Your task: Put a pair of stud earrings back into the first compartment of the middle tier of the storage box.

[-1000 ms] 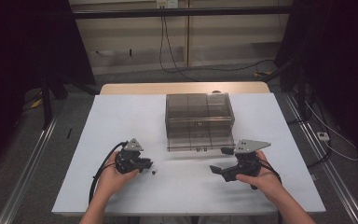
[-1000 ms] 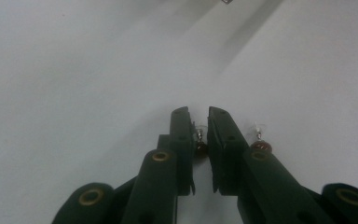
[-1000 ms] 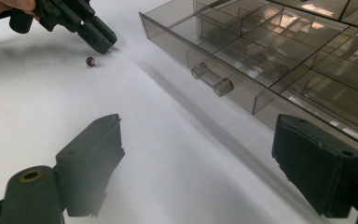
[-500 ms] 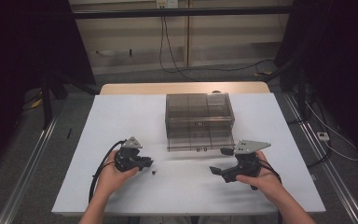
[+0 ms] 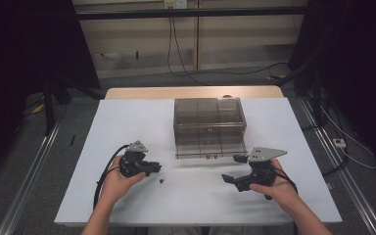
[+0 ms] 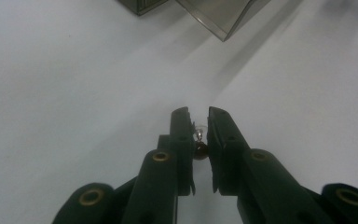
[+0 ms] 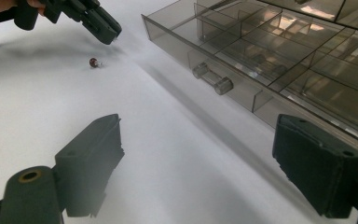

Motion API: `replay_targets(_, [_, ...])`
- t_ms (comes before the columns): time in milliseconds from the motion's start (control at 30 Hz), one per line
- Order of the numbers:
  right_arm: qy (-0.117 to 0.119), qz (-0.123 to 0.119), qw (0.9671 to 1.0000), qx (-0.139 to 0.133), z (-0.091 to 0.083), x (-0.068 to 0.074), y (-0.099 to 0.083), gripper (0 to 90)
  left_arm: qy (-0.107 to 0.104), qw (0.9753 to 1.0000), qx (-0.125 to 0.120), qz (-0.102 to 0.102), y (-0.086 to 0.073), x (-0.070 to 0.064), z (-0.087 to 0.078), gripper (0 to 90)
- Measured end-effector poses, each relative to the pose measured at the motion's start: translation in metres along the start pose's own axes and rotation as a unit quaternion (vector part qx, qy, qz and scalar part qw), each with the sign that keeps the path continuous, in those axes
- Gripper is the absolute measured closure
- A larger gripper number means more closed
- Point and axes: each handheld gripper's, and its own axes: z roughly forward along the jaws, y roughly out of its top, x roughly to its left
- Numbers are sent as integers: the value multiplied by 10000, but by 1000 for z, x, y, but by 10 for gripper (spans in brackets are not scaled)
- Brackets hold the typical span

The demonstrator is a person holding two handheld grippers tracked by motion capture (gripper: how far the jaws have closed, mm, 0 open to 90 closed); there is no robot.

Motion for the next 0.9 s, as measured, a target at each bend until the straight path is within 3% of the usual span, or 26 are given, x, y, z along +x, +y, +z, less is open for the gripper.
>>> replay_targets(467, [24,-7,10000,-10,1,-1,1,151,-133,9997,-145,-134,8,-2,-5,811])
replay_targets(900, [30,-2,10000,-28,0,-2,1,150,-68,9996,-185,-209,26,-7,-6,811])
